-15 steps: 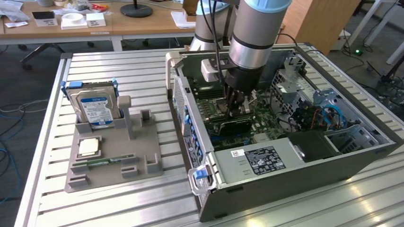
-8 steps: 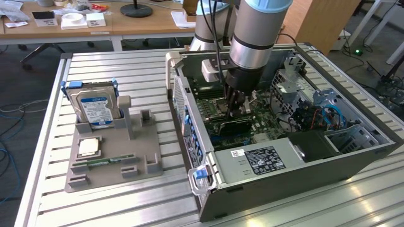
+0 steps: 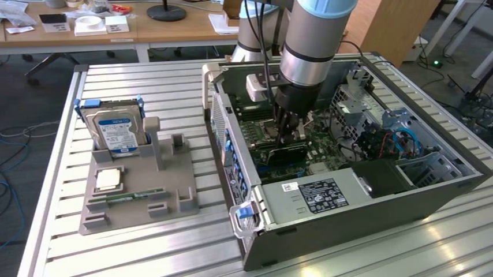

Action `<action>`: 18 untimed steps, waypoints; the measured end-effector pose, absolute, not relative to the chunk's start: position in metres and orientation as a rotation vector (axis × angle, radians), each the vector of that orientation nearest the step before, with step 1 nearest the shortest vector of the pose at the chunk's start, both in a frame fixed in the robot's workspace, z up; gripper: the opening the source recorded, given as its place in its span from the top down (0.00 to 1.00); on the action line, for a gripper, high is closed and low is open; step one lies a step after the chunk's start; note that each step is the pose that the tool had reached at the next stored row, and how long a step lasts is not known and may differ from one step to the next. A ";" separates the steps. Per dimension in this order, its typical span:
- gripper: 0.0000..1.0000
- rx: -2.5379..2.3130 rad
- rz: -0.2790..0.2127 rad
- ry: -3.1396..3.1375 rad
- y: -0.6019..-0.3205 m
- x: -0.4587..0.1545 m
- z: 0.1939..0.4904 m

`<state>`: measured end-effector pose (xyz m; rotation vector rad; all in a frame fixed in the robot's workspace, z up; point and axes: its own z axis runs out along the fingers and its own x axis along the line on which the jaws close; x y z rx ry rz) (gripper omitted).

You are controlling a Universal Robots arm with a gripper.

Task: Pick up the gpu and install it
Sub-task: 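Press down on the gpu until it lock into place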

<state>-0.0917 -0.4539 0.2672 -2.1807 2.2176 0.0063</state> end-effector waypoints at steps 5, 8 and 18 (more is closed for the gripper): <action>0.89 -2.181 0.007 2.217 -0.453 -0.092 0.266; 0.89 -2.180 0.007 2.217 -0.452 -0.092 0.266; 0.89 -2.181 0.006 2.218 -0.452 -0.092 0.265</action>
